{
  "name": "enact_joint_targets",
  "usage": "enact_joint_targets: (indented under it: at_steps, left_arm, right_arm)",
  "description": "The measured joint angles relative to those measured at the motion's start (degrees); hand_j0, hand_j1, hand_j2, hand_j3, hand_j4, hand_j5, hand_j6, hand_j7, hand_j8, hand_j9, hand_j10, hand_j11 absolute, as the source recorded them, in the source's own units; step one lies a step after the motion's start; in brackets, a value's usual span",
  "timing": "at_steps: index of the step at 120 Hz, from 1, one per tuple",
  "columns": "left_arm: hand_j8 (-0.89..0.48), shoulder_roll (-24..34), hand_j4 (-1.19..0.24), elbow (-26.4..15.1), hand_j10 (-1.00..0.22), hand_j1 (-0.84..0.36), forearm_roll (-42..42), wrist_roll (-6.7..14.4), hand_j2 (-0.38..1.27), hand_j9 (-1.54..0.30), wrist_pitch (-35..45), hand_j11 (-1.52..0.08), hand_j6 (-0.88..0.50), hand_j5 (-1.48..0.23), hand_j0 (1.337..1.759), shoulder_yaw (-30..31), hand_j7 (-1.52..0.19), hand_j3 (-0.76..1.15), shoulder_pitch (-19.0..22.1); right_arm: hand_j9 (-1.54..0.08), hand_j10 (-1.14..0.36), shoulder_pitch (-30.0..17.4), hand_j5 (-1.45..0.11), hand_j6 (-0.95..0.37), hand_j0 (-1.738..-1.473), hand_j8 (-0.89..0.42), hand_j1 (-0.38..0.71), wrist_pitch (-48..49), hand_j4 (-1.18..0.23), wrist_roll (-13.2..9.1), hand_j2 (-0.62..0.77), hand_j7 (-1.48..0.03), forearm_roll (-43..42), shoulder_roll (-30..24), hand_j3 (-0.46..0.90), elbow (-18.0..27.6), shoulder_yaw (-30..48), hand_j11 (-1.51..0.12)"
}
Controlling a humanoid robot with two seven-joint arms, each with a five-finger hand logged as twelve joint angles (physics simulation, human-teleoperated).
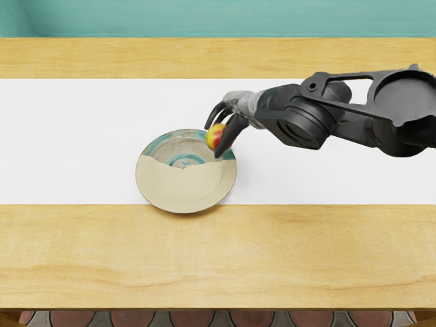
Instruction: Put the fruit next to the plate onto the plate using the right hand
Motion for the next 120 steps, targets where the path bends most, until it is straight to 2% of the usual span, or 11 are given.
enact_joint_targets:
  at_steps: [12, 13, 16, 17, 18, 21, 39, 74, 92, 109, 120]
  left_arm:
    - [-0.23, 0.0, -0.23, 0.0, -0.23, 0.07, 0.0, 0.0, 0.05, -0.3, 0.0, -0.3, -0.23, -0.3, 1.658, 0.0, -0.3, 0.0, 0.0]
    - [-0.23, 0.0, -0.23, 0.0, -0.23, 0.07, 0.0, 0.0, 0.05, -0.3, 0.0, -0.3, -0.23, -0.3, 1.658, 0.0, -0.3, 0.0, 0.0]
    - [-0.23, 0.0, -0.23, 0.0, -0.23, 0.07, 0.0, 0.0, 0.05, -0.3, 0.0, -0.3, -0.23, -0.3, 1.658, 0.0, -0.3, 0.0, 0.0]
    - [-0.23, 0.0, -0.23, 0.0, -0.23, 0.07, 0.0, 0.0, 0.05, -0.3, 0.0, -0.3, -0.23, -0.3, 1.658, 0.0, -0.3, 0.0, 0.0]
    - [-0.23, 0.0, -0.23, 0.0, -0.23, 0.07, 0.0, 0.0, 0.05, -0.3, 0.0, -0.3, -0.23, -0.3, 1.658, 0.0, -0.3, 0.0, 0.0]
    - [-0.23, 0.0, -0.23, 0.0, -0.23, 0.07, 0.0, 0.0, 0.05, -0.3, 0.0, -0.3, -0.23, -0.3, 1.658, 0.0, -0.3, 0.0, 0.0]
    - [-0.23, 0.0, -0.23, 0.0, -0.23, 0.07, 0.0, 0.0, 0.05, -0.3, 0.0, -0.3, -0.23, -0.3, 1.658, 0.0, -0.3, 0.0, 0.0]
    - [-0.23, 0.0, -0.23, 0.0, -0.23, 0.07, 0.0, 0.0, 0.05, -0.3, 0.0, -0.3, -0.23, -0.3, 1.658, 0.0, -0.3, 0.0, 0.0]
    - [-0.23, 0.0, -0.23, 0.0, -0.23, 0.07, 0.0, 0.0, 0.05, -0.3, 0.0, -0.3, -0.23, -0.3, 1.658, 0.0, -0.3, 0.0, 0.0]
    - [-0.23, 0.0, -0.23, 0.0, -0.23, 0.07, 0.0, 0.0, 0.05, -0.3, 0.0, -0.3, -0.23, -0.3, 1.658, 0.0, -0.3, 0.0, 0.0]
    - [-0.23, 0.0, -0.23, 0.0, -0.23, 0.07, 0.0, 0.0, 0.05, -0.3, 0.0, -0.3, -0.23, -0.3, 1.658, 0.0, -0.3, 0.0, 0.0]
  right_arm:
    - [-1.12, -0.62, 0.0, -1.14, -0.44, -1.65, -0.33, 0.27, -0.3, -0.8, 0.0, 0.36, -1.08, -0.2, 4.3, 0.0, -0.6, 0.7, -1.11]
    - [-1.12, -0.62, 0.0, -1.15, -0.44, -1.65, -0.33, 0.26, -0.3, -0.8, 0.0, 0.3, -1.08, -0.2, 4.7, 0.0, -0.8, 0.7, -1.11]
    - [-1.12, -0.64, 0.0, -1.15, -0.45, -1.649, -0.35, 0.22, -0.4, -0.8, 0.0, 0.25, -1.08, -0.3, 5.7, 0.0, -1.2, 0.8, -1.12]
    - [-1.12, -0.64, 0.0, -1.15, -0.45, -1.649, -0.35, 0.22, -0.4, -0.8, 0.0, 0.27, -1.08, -0.3, 6.1, 0.0, -1.4, 0.8, -1.12]
    - [-1.13, -0.65, 0.0, -1.15, -0.46, -1.649, -0.36, 0.2, -0.4, -0.8, 0.0, 0.22, -1.08, -0.3, 6.5, 0.0, -1.6, 0.8, -1.12]
    - [-1.13, -0.66, -0.1, -1.15, -0.47, -1.65, -0.37, 0.21, -0.5, -0.8, 0.0, 0.28, -1.08, -0.4, 7.6, 0.0, -2.1, 0.8, -1.12]
    - [-1.16, -0.64, -0.6, -1.18, -0.45, -1.654, -0.35, 0.24, -0.6, -0.79, 0.0, 0.33, -1.08, -2.5, 13.3, 0.0, -6.9, 0.5, -1.15]
    - [-1.13, -0.67, -1.0, -1.13, -0.47, -1.655, -0.39, 0.23, -0.8, -0.78, 0.0, 0.36, -1.06, -4.2, 15.8, 0.0, -10.0, -1.3, -1.13]
    - [-1.01, -0.7, -1.2, -1.01, -0.51, -1.656, -0.43, 0.22, -0.9, -0.72, 0.0, 0.32, -0.96, -4.4, 15.7, 0.0, -10.2, -1.4, -1.02]
    - [-0.83, -0.59, -1.3, -0.82, -0.5, -1.657, -0.45, 0.21, -0.9, -0.61, 0.0, 0.18, -0.8, -4.5, 15.3, 0.0, -10.3, -1.5, -0.83]
    - [-0.7, -0.51, -1.4, -0.7, -0.45, -1.657, -0.42, 0.16, -0.9, -0.52, 0.0, 0.09, -0.68, -4.4, 15.2, 0.0, -10.7, -1.5, -0.7]
